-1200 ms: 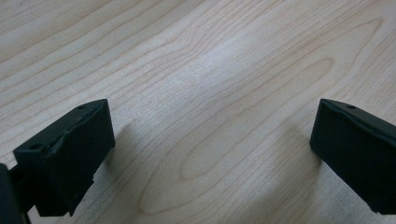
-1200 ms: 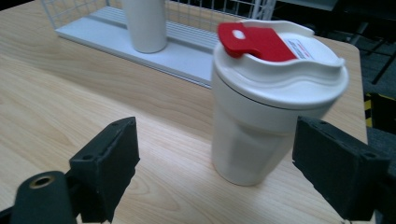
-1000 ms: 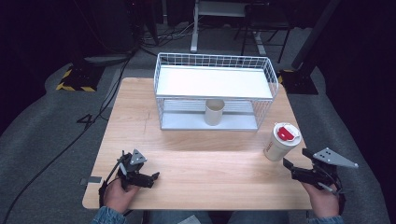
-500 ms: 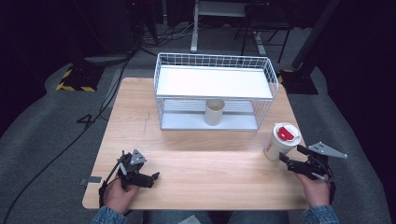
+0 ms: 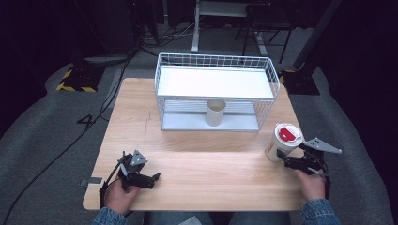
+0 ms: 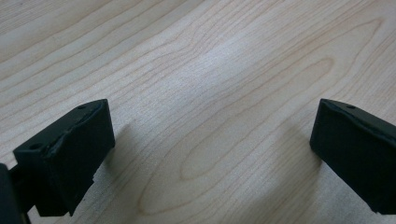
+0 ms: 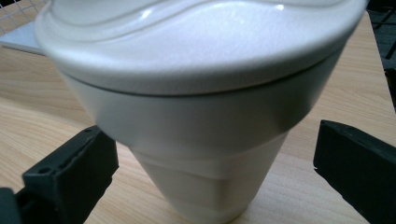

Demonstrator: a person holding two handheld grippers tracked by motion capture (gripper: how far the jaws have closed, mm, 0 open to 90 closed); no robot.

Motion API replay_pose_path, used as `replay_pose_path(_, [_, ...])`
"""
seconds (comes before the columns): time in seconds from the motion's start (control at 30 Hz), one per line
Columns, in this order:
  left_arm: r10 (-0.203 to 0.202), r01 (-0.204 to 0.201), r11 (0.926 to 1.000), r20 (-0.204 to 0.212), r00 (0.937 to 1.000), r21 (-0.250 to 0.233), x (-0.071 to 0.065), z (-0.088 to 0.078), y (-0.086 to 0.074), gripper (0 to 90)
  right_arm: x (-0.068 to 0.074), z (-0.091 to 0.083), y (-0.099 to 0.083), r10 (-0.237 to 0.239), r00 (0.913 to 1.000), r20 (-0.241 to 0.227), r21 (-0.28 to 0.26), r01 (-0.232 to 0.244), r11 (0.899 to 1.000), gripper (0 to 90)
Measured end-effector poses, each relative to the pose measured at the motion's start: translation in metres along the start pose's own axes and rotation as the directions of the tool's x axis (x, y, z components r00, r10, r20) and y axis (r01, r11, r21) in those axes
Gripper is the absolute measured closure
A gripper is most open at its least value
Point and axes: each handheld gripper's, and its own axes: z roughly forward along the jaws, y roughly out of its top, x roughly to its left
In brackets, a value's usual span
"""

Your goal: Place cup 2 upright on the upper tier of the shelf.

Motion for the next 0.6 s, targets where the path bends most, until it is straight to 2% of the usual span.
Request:
replay_pose_path(0.23, [0.000, 0.000, 1.0000, 0.000, 1.0000, 0.000, 0.000, 0.000, 0.000, 0.4, 0.001, 0.009, 0.001, -0.011, 0.9999, -0.009, -0.019, 0.011, 1.000, 0.3])
replay_pose_path(0.6, [0.000, 0.000, 1.0000, 0.000, 1.0000, 0.000, 0.000, 0.000, 0.000, 0.4, 0.001, 0.022, -0.002, 0.006, 0.9998, -0.021, -0.066, -0.008, 0.998, 0.9])
